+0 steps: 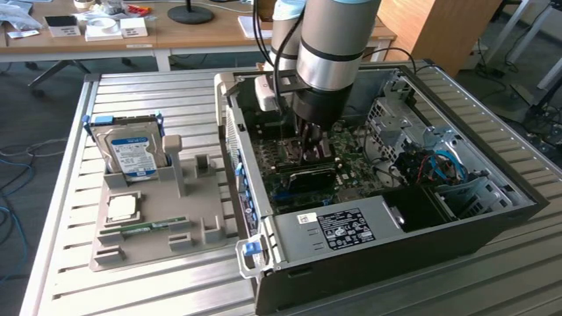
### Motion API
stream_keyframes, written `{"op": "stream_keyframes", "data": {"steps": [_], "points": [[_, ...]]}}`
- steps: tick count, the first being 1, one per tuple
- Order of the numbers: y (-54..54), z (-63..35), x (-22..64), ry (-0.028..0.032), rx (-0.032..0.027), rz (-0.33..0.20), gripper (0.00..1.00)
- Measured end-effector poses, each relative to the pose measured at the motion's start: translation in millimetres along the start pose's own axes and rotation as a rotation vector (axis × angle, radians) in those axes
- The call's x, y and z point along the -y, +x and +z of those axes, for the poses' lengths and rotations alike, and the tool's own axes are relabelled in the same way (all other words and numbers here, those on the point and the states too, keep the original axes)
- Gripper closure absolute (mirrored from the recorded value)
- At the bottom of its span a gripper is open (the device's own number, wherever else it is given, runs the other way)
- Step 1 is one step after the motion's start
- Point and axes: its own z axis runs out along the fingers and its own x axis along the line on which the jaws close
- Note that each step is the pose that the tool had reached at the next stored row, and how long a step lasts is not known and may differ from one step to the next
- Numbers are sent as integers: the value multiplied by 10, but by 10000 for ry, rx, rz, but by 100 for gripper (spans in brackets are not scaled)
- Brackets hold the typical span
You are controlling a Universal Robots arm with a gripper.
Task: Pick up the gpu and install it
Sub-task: 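Press down on the gpu until it lock into place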
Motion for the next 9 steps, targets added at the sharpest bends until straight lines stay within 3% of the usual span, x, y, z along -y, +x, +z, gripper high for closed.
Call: {"op": "stream_keyframes", "data": {"steps": [1,7,8,9], "points": [[0,0,0,0,0,0,89],[0,0,0,0,1,0,89],[0,0,3,-9,-1,-1,89],[0,0,15,-68,-3,2,89]]}}
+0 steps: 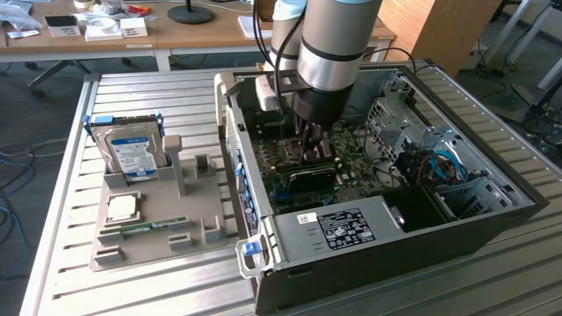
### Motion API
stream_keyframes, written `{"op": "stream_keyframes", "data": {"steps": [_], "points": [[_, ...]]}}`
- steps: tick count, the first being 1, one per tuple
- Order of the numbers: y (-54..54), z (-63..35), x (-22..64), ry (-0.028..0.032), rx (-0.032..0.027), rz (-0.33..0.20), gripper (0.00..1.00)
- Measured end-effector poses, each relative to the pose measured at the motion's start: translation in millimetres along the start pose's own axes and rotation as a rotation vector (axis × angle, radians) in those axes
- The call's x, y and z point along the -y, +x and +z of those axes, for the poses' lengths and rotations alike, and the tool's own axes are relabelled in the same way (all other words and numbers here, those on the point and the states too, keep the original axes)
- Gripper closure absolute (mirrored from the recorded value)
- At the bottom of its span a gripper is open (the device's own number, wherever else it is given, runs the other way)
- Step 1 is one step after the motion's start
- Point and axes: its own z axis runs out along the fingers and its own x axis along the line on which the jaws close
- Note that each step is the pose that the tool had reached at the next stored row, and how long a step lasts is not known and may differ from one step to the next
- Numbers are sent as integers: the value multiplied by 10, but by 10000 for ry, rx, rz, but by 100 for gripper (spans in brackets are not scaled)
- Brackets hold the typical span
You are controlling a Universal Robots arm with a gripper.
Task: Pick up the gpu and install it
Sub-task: 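Press down on the gpu until it lock into place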
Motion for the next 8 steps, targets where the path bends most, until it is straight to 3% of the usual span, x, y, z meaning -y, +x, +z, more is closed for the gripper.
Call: {"op": "stream_keyframes", "data": {"steps": [3,4,8], "points": [[-1,2,43,-264,-8,20,89],[-1,3,47,-301,-8,22,89],[-1,11,48,-305,-24,22,89]]}}
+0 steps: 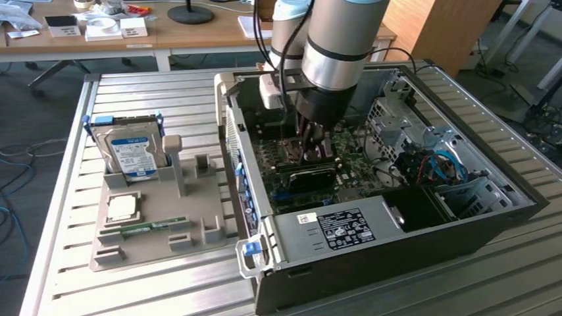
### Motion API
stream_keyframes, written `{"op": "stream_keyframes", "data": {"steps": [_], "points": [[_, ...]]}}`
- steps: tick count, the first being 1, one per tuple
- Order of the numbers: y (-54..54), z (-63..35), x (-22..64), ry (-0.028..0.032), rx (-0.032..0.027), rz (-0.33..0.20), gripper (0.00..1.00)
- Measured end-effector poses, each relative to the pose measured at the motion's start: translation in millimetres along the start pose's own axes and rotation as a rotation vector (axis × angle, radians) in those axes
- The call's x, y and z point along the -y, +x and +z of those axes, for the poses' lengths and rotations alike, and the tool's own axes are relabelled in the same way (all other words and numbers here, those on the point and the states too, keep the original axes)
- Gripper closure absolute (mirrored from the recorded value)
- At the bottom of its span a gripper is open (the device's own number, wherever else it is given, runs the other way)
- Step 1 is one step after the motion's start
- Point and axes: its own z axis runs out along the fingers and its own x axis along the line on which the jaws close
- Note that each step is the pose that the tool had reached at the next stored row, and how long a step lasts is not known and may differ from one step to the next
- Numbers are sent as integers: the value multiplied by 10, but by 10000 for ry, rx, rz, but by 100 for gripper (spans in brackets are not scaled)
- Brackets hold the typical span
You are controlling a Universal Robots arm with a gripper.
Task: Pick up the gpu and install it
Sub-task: 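Press down on the gpu until it lock into place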
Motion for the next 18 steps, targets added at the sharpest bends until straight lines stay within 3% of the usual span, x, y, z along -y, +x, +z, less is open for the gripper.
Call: {"op": "stream_keyframes", "data": {"steps": [4,18], "points": [[3,47,0,-7,-41,-1,89],[8,91,-32,-8,-42,1,89]]}}
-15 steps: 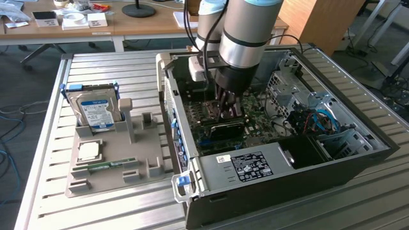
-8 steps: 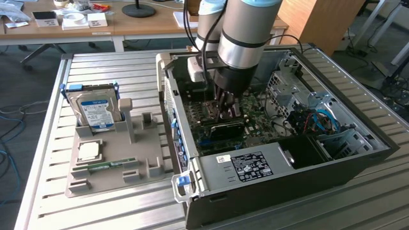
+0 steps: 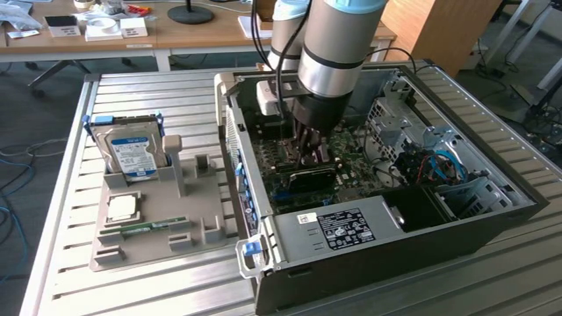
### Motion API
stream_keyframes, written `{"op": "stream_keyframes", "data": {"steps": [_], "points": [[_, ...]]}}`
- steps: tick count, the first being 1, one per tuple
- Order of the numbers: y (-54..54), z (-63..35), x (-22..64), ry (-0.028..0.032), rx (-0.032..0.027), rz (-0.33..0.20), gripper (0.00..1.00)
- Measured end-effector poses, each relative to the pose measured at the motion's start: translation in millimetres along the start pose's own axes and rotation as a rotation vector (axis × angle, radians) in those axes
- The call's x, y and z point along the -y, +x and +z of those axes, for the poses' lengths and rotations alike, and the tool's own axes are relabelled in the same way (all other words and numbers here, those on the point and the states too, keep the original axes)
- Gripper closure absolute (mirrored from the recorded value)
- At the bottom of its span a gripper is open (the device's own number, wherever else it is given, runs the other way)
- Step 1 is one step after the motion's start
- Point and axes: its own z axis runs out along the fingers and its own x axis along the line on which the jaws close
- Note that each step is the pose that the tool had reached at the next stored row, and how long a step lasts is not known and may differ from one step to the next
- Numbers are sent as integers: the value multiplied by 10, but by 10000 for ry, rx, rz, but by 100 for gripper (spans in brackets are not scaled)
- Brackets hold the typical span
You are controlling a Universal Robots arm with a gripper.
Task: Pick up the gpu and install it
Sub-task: 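Press down on the gpu until it lock into place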
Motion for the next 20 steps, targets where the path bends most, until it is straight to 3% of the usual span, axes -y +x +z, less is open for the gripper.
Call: {"op": "stream_keyframes", "data": {"steps": [11,20], "points": [[-37,47,88,2,3,-1,89],[-35,112,90,2,3,-1,89]]}}
